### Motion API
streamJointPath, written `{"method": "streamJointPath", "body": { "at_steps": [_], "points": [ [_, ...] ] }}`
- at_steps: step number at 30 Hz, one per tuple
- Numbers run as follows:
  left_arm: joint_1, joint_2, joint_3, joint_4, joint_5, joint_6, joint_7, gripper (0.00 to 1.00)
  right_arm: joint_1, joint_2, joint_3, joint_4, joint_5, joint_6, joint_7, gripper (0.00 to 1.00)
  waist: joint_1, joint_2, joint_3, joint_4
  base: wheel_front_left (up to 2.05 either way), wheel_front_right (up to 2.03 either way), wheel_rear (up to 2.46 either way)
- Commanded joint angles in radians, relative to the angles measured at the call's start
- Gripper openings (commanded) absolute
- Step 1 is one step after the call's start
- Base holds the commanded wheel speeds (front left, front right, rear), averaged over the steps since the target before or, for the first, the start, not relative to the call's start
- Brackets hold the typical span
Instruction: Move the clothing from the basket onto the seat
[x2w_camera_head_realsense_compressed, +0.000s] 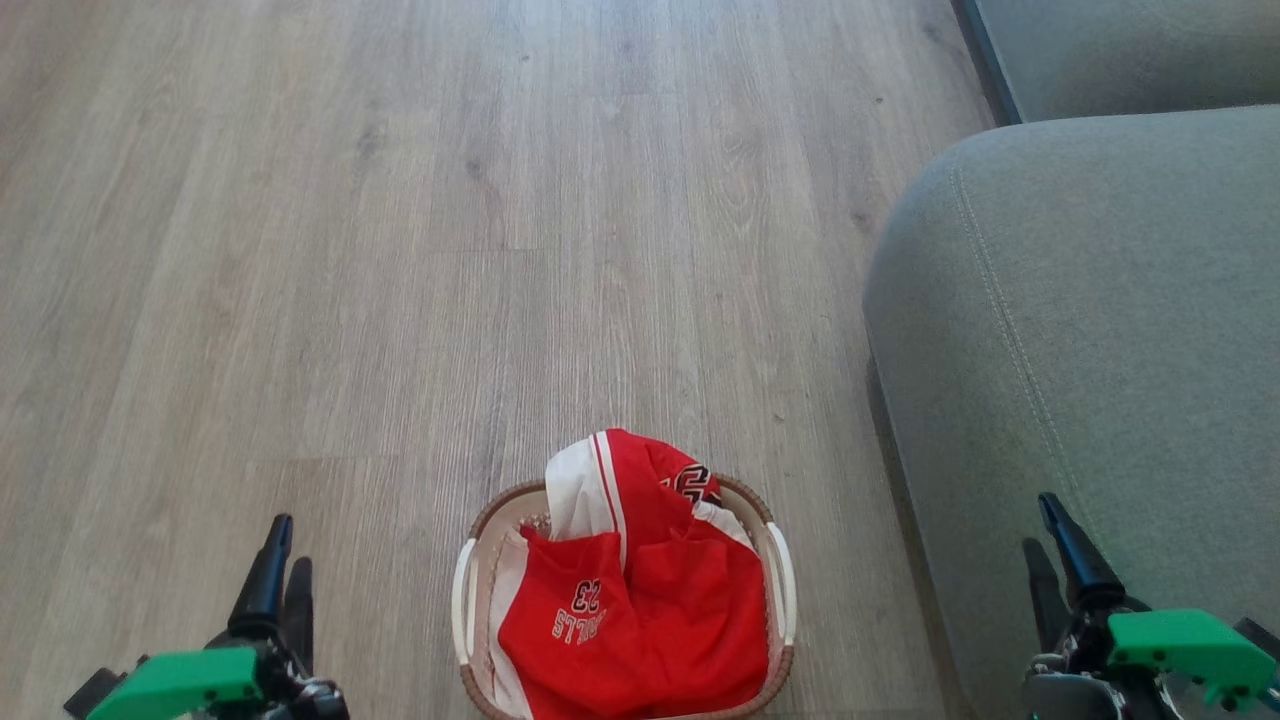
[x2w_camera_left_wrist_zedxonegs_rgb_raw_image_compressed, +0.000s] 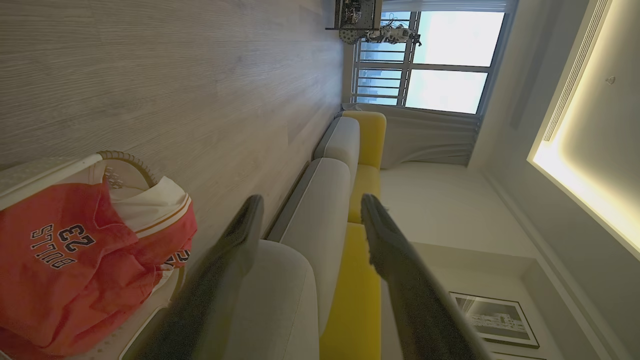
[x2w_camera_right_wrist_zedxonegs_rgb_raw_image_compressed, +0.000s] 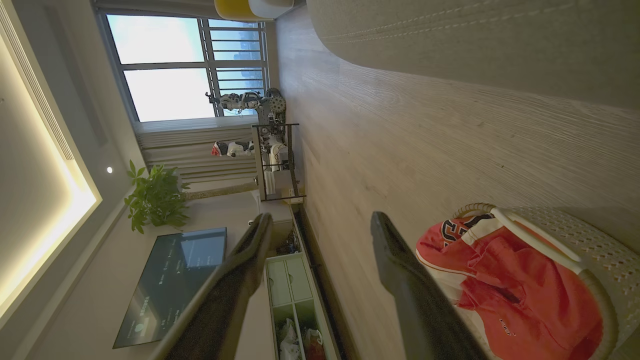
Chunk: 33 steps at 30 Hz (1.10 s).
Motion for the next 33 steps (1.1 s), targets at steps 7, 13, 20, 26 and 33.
{"method": "streamJointPath", "body": {
  "at_steps": [7, 13, 20, 26, 33],
  "points": [
    [-0.031, 0.010, -0.012, -0.055, 0.020, 0.002, -0.029, 1.00, -0.034, -0.005, 0.021, -0.045, -0.017, 0.000, -0.030, 1.00, 0.0000, 0.0000, -0.004, 0.001, 0.00, 0.00, 0.00],
    [-0.025, 0.011, -0.015, -0.079, 0.059, 0.010, -0.046, 1.00, -0.032, -0.006, 0.029, -0.056, -0.043, 0.000, -0.047, 1.00, 0.0000, 0.0000, -0.006, 0.002, 0.00, 0.00, 0.00],
    [-0.021, 0.011, -0.021, -0.115, 0.123, 0.025, -0.064, 1.00, -0.031, -0.006, 0.032, -0.076, -0.096, 0.000, -0.065, 1.00, 0.0000, 0.0000, -0.009, 0.003, 0.00, 0.00, 0.00],
    [-0.017, 0.012, -0.036, -0.156, 0.212, 0.046, -0.084, 1.00, -0.030, -0.007, 0.036, -0.110, -0.188, 0.000, -0.086, 1.00, 0.0000, 0.0000, -0.010, 0.005, 0.00, 0.00, 0.00],
    [-0.014, 0.012, -0.055, -0.189, 0.301, 0.063, -0.102, 1.00, -0.027, -0.007, 0.050, -0.145, -0.277, 0.000, -0.104, 1.00, 0.0000, 0.0000, -0.011, 0.007, 0.00, 0.00, 0.00]
  ]
}}
